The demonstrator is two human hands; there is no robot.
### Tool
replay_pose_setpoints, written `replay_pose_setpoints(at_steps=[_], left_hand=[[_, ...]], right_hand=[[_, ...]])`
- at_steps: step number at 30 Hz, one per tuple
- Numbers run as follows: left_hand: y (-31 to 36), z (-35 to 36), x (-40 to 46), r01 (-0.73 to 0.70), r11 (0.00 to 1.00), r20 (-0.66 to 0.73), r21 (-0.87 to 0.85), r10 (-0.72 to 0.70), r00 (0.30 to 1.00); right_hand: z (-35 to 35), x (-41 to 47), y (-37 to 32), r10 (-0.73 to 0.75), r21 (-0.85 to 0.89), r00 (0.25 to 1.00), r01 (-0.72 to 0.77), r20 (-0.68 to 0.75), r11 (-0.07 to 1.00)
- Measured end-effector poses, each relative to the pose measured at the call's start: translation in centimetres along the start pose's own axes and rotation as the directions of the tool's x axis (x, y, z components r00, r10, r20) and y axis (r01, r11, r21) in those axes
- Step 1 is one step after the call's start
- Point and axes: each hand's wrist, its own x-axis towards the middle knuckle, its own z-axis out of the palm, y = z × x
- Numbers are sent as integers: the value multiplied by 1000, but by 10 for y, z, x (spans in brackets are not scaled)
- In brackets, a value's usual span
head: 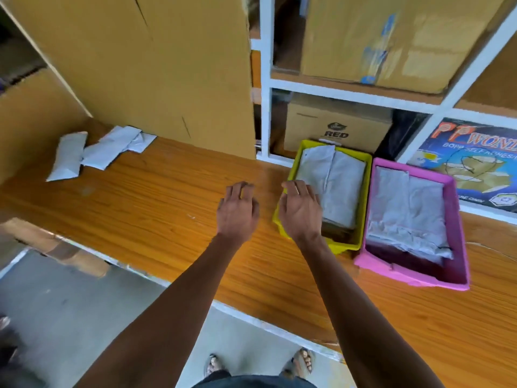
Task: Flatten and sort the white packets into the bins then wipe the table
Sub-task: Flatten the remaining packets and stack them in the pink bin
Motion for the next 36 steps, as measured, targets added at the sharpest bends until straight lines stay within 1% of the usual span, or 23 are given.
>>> replay_pose_setpoints(at_steps=[4, 9, 12, 14, 19, 22, 24, 30, 33, 36], left_hand=[[-78, -32, -28, 79, 997, 27, 16, -79, 996], [-174, -60, -69, 204, 979, 62, 28, -206, 977], [-232, -78, -99, 309, 950, 88, 48, -312, 946], [-268, -90, -115, 388, 920, 109, 46, -391, 914], [-336, -113, -134, 497, 864, 104, 79, -503, 858], [-370, -119, -136, 537, 840, 93, 77, -542, 835], [-395, -119, -134, 568, 819, 111, 79, -573, 812], [-478, -116, -103, 616, 776, 171, 131, -630, 757], [-515, -121, -73, 625, 769, 170, 137, -640, 750], [-549, -129, -37, 625, 769, 168, 133, -639, 751]], right_hand=[[38, -12, -79, -50, 33, 997, 48, 53, 998], [90, -25, -171, -143, 92, 971, 127, 192, 988], [122, -33, -231, -181, 133, 948, 151, 262, 980], [143, -37, -268, -229, 159, 932, 190, 281, 969], [183, -35, -338, -341, 189, 888, 295, 308, 937], [207, -23, -368, -386, 191, 860, 339, 335, 921], [227, -11, -387, -395, 197, 846, 346, 358, 917], [292, 33, -438, -398, 234, 847, 331, 352, 914], [321, 62, -465, -372, 253, 850, 292, 372, 922], [345, 95, -491, -381, 266, 848, 296, 368, 917]])
